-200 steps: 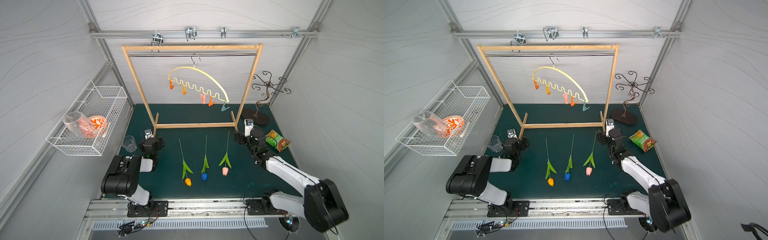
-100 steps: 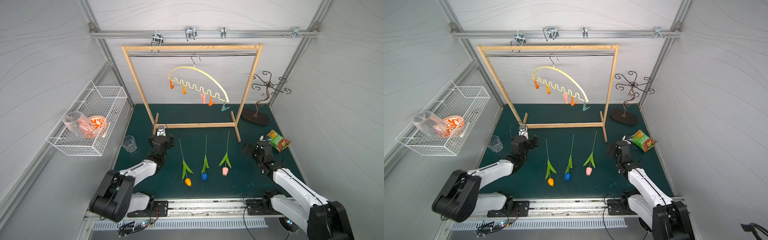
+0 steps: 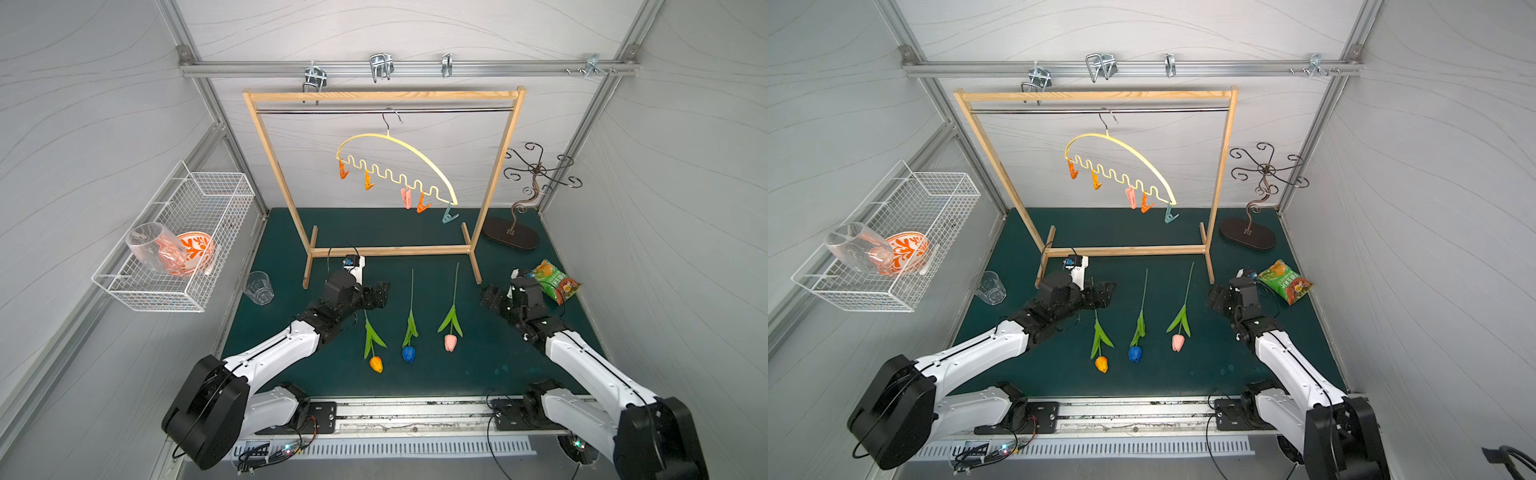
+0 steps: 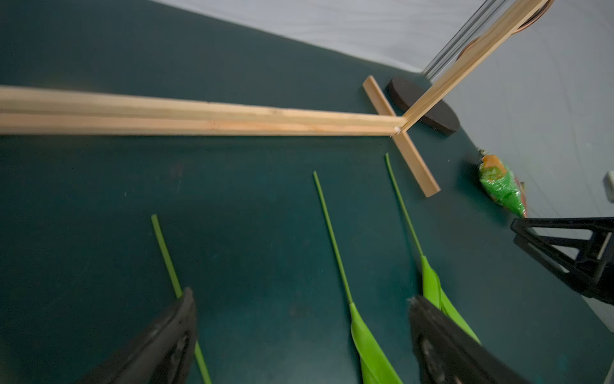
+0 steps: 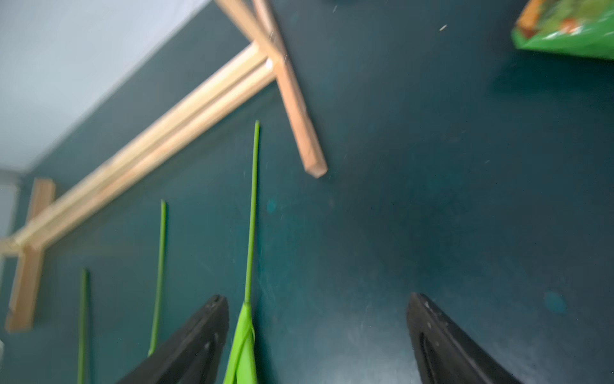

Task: Dry the flowers on a clothes hanger
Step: Pick up the flower at the center of the board.

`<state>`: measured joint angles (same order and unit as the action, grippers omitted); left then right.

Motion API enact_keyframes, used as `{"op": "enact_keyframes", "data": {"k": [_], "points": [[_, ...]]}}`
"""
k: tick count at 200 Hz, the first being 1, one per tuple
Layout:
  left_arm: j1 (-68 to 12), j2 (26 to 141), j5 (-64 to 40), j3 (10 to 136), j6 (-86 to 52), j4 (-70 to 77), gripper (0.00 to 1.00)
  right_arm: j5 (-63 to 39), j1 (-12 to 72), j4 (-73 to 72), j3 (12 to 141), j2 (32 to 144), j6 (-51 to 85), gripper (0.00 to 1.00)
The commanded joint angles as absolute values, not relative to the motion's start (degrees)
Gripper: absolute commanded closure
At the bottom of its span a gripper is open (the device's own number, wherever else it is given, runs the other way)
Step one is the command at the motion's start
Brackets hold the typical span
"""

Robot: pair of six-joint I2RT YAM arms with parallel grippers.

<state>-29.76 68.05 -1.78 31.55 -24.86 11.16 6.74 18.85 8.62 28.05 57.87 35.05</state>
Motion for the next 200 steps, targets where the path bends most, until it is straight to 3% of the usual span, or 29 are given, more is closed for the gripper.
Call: {"op": "enact_keyframes", "data": {"k": [1,30,52,78,153,176,200], "points": [[-29.6,65.3,1.0,33.3,-32.1,10.3,0.0,9.4,26.4,19.4,33.7,60.4,32.8,0.12],[-29.5,60.9,5.5,30.4,-38.9,9.0,0.0,13.3,34.2,21.6,38.6,66.7,38.7,0.17],[-28.7,58.3,20.9,27.7,-53.5,-0.8,0.01,14.4,36.7,18.2,39.9,73.8,43.0,0.43],[-23.5,56.7,19.6,21.0,-58.4,6.4,0.01,16.1,37.6,20.1,45.6,84.5,43.2,0.62],[-23.0,55.3,20.8,17.8,-60.4,12.6,0.01,17.4,36.5,18.8,53.0,96.2,40.1,0.65],[-23.1,55.8,22.3,17.8,-60.7,12.2,0.02,17.6,36.4,18.8,53.5,98.0,40.5,0.73],[-23.1,57.1,21.4,19.0,-60.8,10.9,0.02,17.6,36.4,17.9,51.7,97.0,41.7,0.74]]}}
